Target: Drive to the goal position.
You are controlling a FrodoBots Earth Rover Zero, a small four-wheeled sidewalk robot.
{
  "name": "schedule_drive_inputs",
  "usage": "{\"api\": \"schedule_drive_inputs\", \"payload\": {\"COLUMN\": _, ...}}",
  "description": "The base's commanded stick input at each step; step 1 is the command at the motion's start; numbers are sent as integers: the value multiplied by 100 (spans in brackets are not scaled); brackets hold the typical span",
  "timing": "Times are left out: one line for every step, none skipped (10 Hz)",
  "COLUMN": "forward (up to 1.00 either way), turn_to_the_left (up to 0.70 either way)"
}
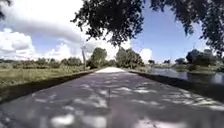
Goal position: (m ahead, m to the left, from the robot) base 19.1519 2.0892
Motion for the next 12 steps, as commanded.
{"api": "schedule_drive_inputs", "payload": {"forward": 70, "turn_to_the_left": 0}}
{"api": "schedule_drive_inputs", "payload": {"forward": 70, "turn_to_the_left": 0}}
{"api": "schedule_drive_inputs", "payload": {"forward": 70, "turn_to_the_left": 0}}
{"api": "schedule_drive_inputs", "payload": {"forward": 70, "turn_to_the_left": 0}}
{"api": "schedule_drive_inputs", "payload": {"forward": 70, "turn_to_the_left": 0}}
{"api": "schedule_drive_inputs", "payload": {"forward": 70, "turn_to_the_left": 0}}
{"api": "schedule_drive_inputs", "payload": {"forward": 70, "turn_to_the_left": 0}}
{"api": "schedule_drive_inputs", "payload": {"forward": 70, "turn_to_the_left": 0}}
{"api": "schedule_drive_inputs", "payload": {"forward": 70, "turn_to_the_left": 0}}
{"api": "schedule_drive_inputs", "payload": {"forward": 70, "turn_to_the_left": 0}}
{"api": "schedule_drive_inputs", "payload": {"forward": 70, "turn_to_the_left": 0}}
{"api": "schedule_drive_inputs", "payload": {"forward": 70, "turn_to_the_left": 0}}
